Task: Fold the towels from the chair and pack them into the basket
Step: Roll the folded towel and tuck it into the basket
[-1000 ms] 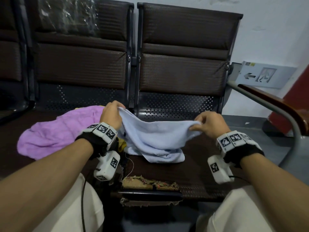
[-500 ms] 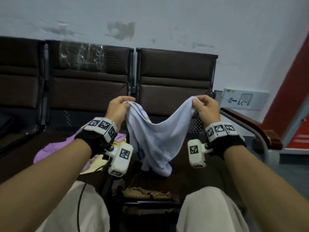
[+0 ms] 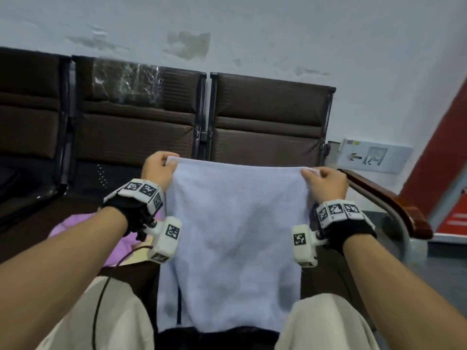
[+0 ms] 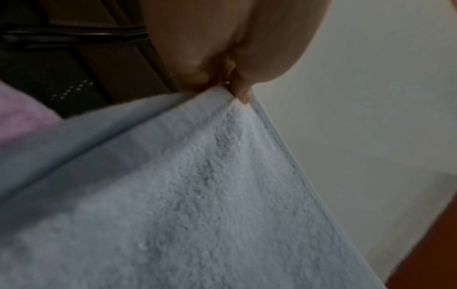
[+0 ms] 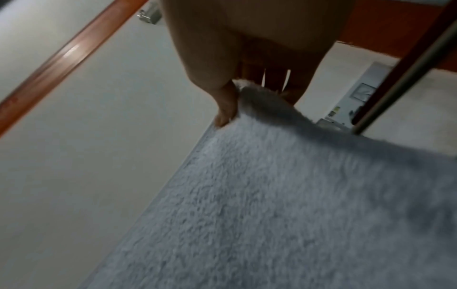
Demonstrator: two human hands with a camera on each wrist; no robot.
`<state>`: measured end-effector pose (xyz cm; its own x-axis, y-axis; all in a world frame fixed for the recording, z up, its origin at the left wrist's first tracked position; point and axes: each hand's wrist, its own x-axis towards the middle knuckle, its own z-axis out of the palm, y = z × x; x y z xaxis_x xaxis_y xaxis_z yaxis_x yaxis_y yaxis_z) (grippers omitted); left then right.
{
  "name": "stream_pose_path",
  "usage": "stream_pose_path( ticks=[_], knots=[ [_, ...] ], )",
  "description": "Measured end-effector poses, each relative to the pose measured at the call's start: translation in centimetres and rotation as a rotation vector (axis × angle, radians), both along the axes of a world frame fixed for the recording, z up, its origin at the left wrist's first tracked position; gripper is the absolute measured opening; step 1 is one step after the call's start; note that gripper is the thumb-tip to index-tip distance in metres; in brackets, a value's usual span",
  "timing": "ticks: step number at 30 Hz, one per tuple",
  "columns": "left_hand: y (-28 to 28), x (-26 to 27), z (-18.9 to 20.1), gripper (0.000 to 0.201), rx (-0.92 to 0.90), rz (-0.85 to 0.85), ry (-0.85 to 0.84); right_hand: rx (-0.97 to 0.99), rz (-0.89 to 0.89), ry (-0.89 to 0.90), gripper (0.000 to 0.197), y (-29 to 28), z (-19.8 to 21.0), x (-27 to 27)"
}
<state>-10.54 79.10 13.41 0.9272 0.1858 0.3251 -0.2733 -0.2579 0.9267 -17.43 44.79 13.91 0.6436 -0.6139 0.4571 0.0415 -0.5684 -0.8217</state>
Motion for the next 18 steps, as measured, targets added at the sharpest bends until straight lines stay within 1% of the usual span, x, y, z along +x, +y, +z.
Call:
stream_pose_path(
  ticks=[3,5,7,8,9,11,12,15,18],
  knots=[
    [-0.7,1.5,-2.6,0.021,-0.016,0.004,0.053,-0.003,-0.028,0.107,0.025,-0.3,-2.4,1.2],
    [-1.4,2.2,-4.3,0.021,-0.011,0.015,0.105,0.012,-0.044,0.137,0.037,-0.4,-3.9,2.1],
    [-2.2,2.9,-5.6,0.02,-0.048,0.027,0.165,0.049,-0.055,0.15,0.047,-0.4,-5.0,3.0],
    [-2.6,3.0,-6.1,0.021,-0.082,0.019,0.192,0.065,-0.044,0.16,0.046,-0.3,-5.6,3.5],
    [-3.0,3.1,-6.5,0.021,-0.118,-0.002,0.207,0.087,-0.006,0.166,0.038,-0.2,-6.2,3.9],
    [-3.9,3.1,-7.4,0.024,-0.146,-0.063,0.209,0.174,0.111,0.156,0.013,0.2,-7.6,4.6],
    [-4.3,2.9,-7.8,0.025,-0.139,-0.096,0.206,0.227,0.18,0.154,0.006,0.6,-8.2,4.8],
    [-5.5,2.8,-8.7,0.022,-0.139,-0.203,0.224,0.309,0.371,0.19,0.01,2.4,-9.5,5.2],
    [-6.2,3.0,-9.1,0.022,-0.145,-0.26,0.281,0.45,0.595,0.166,0.007,4.2,-8.8,5.0]
  ],
)
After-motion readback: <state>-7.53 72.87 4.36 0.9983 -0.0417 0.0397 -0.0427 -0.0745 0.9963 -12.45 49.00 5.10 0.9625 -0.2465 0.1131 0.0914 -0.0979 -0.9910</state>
